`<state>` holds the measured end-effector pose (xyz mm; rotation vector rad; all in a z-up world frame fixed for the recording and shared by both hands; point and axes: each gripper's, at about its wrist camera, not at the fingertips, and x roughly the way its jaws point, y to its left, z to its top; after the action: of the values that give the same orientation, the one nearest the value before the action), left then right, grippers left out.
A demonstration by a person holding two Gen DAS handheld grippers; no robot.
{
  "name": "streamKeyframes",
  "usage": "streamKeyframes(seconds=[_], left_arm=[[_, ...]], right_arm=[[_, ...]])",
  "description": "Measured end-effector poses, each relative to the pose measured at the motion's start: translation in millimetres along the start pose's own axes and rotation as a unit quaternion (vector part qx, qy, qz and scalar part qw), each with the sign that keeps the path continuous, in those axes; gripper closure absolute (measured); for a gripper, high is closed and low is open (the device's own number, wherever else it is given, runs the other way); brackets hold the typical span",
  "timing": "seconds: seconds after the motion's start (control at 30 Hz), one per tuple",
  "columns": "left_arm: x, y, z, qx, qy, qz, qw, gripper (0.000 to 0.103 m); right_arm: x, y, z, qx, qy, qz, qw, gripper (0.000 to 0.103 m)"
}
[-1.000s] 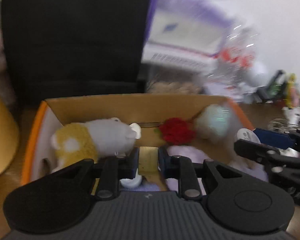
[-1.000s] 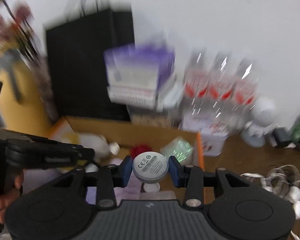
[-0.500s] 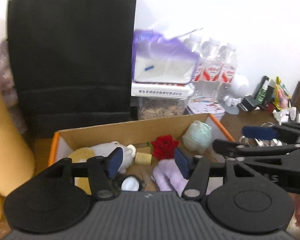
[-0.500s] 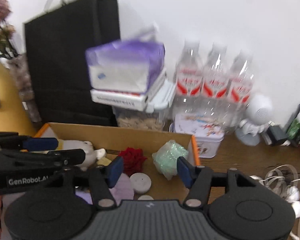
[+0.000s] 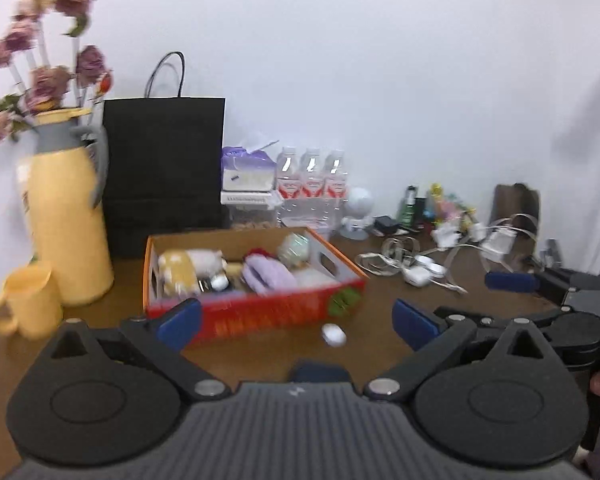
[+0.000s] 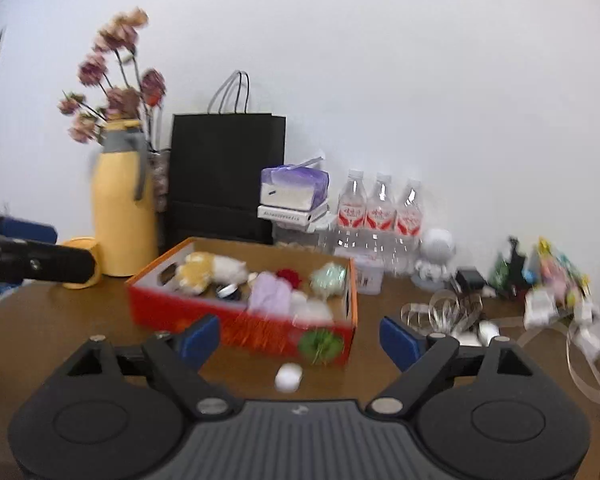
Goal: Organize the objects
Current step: 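Grasp the white cloth with the left gripper while the right grasps another white round container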
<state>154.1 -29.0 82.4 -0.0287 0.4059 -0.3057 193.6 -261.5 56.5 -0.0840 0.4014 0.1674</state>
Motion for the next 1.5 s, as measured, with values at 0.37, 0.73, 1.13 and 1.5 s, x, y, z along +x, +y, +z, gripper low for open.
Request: streamKeyframes(seconds=[0.37,0.73,1.13,1.5], left_arm=[[-69,-37,-93,0.006,0.025,0.023,0.9994,0.000],[-35,-19,-99,-0.004,0.049,0.061,0.9969,0.000],[79,65,-101,0.020,0.105,0.169,0.9799,0.000],[123,104,-102,-0.029,0.153,0.159,0.9748,0.006]], right_arm=[[-116,26,-113,0.034,0.030,0.004,0.999,0.000],[-95,16,-130,0.041,0.059,-0.005,0.997,0.000],[21,9,-83,0.004,0.058,0.002,0.998,0.018],[174,2,-50,-0.017,0.110,0.020,0.994,0.034]])
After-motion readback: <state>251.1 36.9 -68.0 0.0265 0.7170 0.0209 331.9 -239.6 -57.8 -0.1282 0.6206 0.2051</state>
